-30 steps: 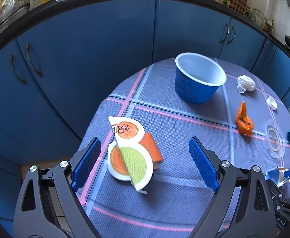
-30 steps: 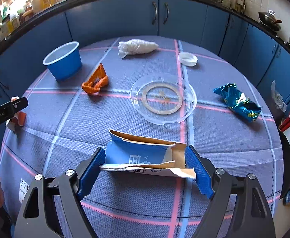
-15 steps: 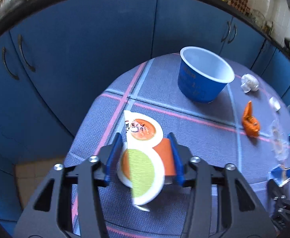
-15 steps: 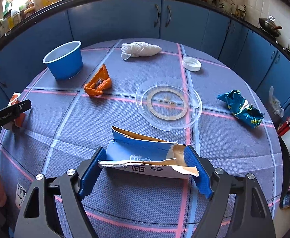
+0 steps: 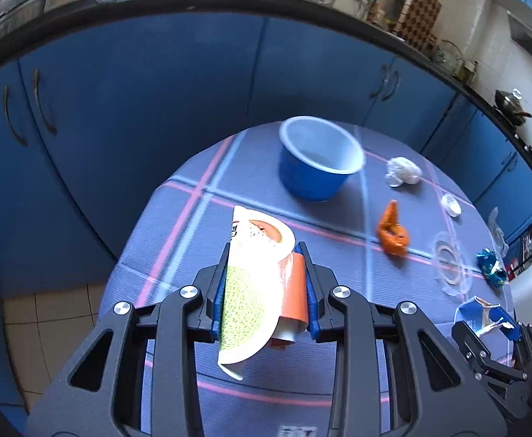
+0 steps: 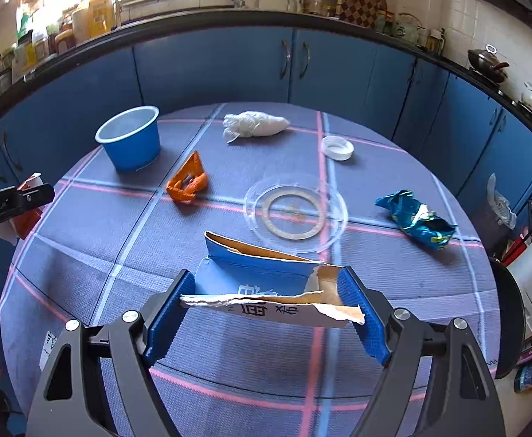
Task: Collect trash
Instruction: 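Carry the carton and wrapper toward the black bin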
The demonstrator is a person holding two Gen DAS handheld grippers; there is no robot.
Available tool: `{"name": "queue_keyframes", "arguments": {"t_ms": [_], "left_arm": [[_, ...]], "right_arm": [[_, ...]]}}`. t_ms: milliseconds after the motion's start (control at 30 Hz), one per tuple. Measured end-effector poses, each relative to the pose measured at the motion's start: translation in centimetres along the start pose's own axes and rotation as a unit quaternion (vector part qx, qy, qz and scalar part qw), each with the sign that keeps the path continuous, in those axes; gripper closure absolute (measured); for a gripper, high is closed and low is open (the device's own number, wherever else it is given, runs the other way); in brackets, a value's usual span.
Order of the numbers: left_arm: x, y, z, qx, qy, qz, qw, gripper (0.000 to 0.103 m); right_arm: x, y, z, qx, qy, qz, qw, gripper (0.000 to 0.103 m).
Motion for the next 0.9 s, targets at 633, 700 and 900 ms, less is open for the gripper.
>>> {"name": "queue_keyframes", "arguments": {"t_ms": [633,700,900], "left_arm": [[2.2,-14.5,4.5,-0.120,0.003,0.043,0.9918,0.069],[2.3,-16.2,5.0,-0.133,0.004,0.045,0.9900,0.069],[2.1,-20.5,6.8,-0.166,0.015,0.055,0.9845,0.069]], "right_arm": [[4.0,-10.5,1.2,-0.081,-0.051,0.042,0.995,0.025],[4.3,-11.5,1.5,-0.086,-0.055,0.045,0.994,0.025],[5.2,-15.4,2.7,-0.104,-0.063,0.067,0.990,0.025]]}}
Point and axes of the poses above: each gripper's, at about its wrist camera, not at the fingertips, and x roughly against the way its jaws point, y to its left, z to its underside, the point moved 4 cm from there along -x, roughly the way its jaws point, and after that the axes turned 7 degrees about x, right-handed, at the moved point
